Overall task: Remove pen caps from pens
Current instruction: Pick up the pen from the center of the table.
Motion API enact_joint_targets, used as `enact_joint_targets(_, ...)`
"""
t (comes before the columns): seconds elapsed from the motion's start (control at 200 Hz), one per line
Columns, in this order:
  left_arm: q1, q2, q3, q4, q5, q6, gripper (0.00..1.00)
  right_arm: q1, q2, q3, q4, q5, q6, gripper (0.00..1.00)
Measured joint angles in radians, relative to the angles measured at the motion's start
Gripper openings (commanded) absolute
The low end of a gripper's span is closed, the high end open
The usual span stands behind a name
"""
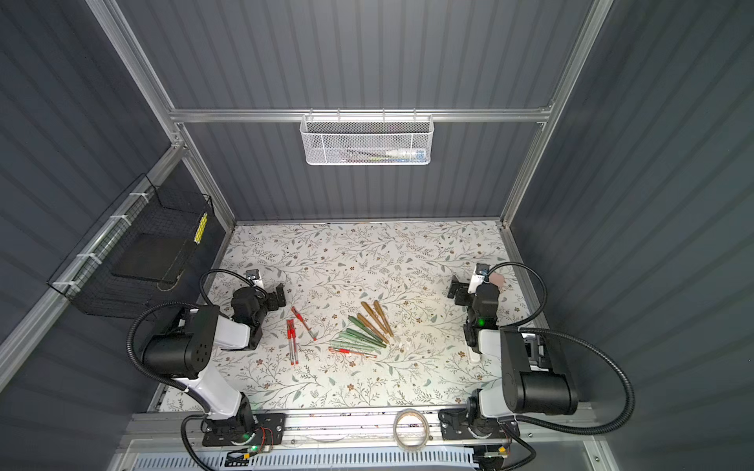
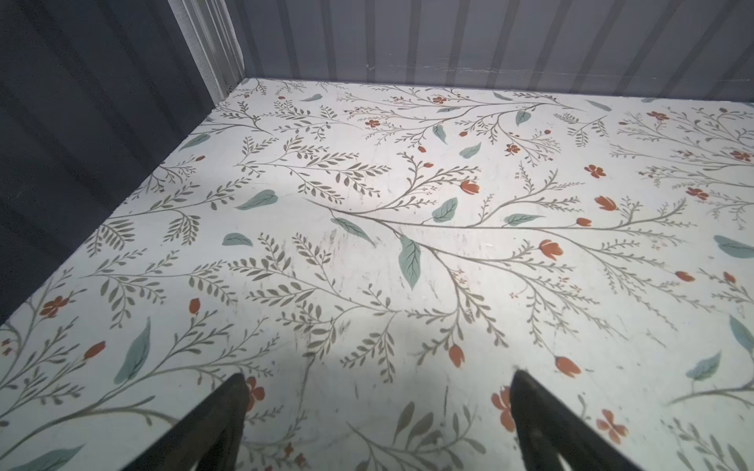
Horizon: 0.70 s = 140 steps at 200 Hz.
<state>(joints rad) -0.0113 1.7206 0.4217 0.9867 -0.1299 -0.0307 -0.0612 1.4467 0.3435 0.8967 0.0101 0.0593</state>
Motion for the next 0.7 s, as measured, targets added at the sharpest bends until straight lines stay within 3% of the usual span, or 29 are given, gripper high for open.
enact_joint_targets(0.7,0.000,0.000,0.002,0.000,0.000,0.000,1.00,0.000,0.000,0.000,0.000,-0.030,-0.001,0.99)
